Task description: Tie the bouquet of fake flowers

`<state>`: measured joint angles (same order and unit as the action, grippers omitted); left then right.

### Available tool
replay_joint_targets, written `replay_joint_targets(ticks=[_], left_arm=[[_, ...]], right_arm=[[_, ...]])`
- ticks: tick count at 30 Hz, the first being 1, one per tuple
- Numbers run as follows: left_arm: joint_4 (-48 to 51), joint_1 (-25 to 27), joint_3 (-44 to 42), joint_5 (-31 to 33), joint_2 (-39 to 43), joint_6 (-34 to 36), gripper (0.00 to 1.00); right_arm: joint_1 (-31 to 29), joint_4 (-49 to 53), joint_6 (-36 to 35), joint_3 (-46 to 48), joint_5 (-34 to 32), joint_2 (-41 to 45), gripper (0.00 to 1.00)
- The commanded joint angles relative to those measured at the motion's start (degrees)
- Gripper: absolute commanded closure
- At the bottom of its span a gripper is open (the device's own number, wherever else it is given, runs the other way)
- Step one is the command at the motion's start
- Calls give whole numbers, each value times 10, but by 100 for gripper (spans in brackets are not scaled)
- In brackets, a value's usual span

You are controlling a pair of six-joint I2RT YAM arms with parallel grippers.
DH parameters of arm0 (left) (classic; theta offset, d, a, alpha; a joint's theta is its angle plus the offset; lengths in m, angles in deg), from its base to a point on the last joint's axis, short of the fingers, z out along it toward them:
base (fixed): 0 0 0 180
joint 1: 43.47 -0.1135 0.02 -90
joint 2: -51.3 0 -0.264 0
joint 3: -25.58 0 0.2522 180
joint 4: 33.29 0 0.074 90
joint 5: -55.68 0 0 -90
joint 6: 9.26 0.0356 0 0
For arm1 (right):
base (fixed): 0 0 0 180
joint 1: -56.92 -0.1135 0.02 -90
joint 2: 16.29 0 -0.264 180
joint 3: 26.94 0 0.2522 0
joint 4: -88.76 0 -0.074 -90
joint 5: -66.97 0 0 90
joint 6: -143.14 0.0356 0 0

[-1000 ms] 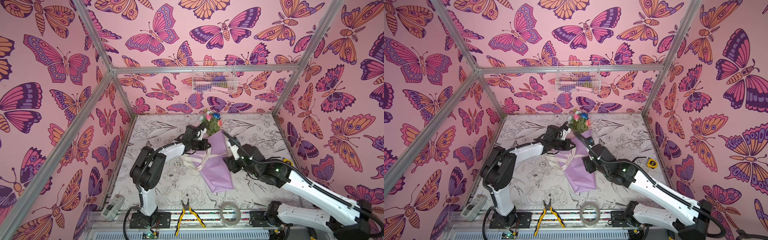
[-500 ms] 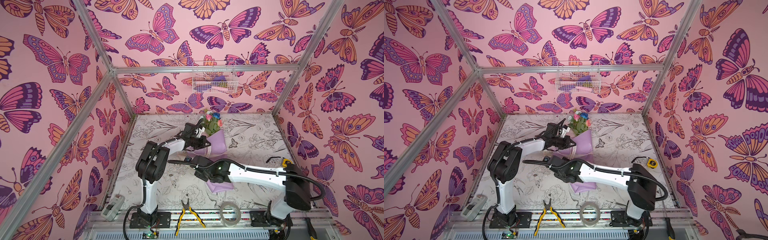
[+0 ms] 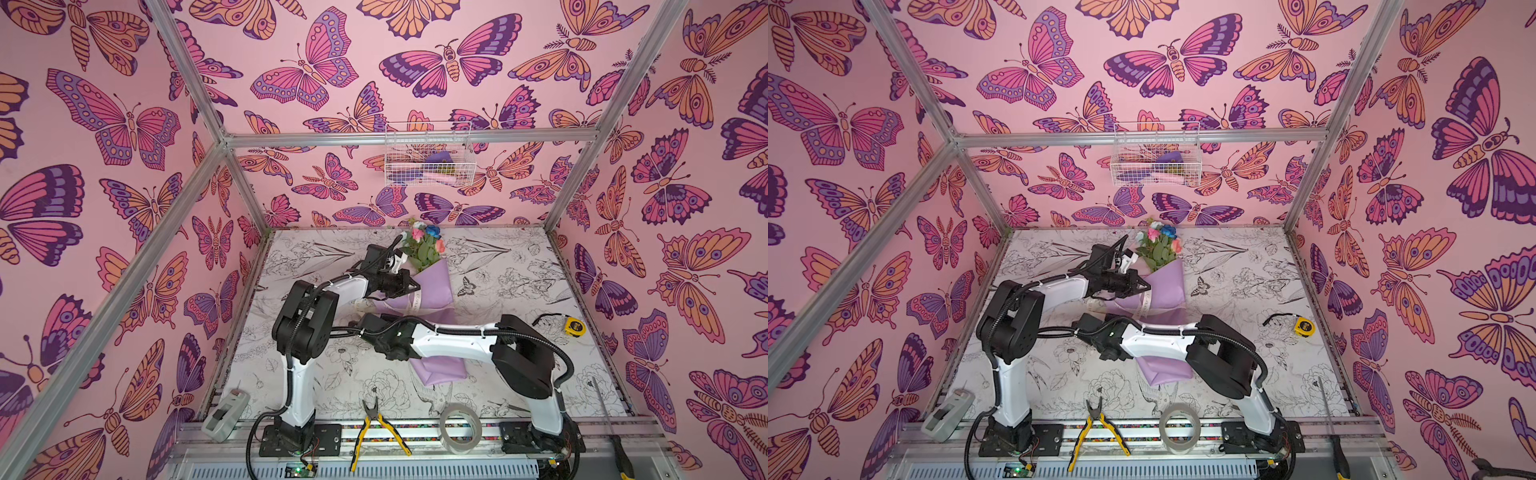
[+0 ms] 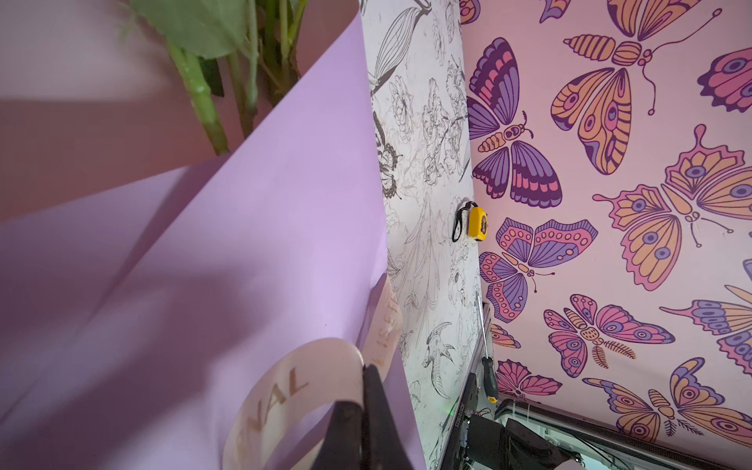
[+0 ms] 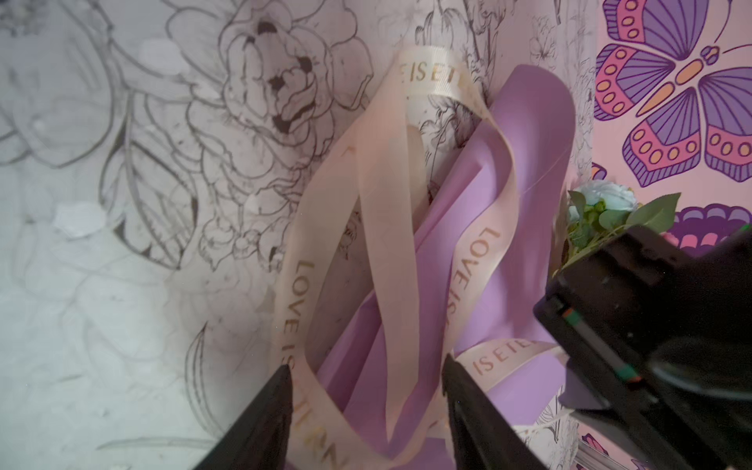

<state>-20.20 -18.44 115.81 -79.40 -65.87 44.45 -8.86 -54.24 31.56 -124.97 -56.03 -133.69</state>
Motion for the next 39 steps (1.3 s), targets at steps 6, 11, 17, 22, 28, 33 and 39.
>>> replay_joint_targets(ticks=[6, 11, 17, 22, 28, 33, 39], left_arm=[[11, -3, 11, -12, -11, -2, 100], [10, -3, 11, -12, -12, -2, 100], [10, -5, 9, -10, -7, 2, 100], [9, -5, 11, -10, -12, 1, 100], [9, -20, 24, -30, -26, 5, 100], [22, -34, 53, -71, -56, 11, 100], [28, -35, 57, -73, -63, 14, 100]], right_arm=[[22, -7, -29, -66, 21, -58, 47], [23, 5, -23, -92, 38, -59, 80], [23, 5, 2, -73, 68, -11, 95], [23, -15, 8, -40, 98, 23, 94], [23, -31, -21, -10, 85, 5, 78], [24, -43, -37, 5, 86, -2, 66], [28, -42, -53, -22, 76, -38, 49]])
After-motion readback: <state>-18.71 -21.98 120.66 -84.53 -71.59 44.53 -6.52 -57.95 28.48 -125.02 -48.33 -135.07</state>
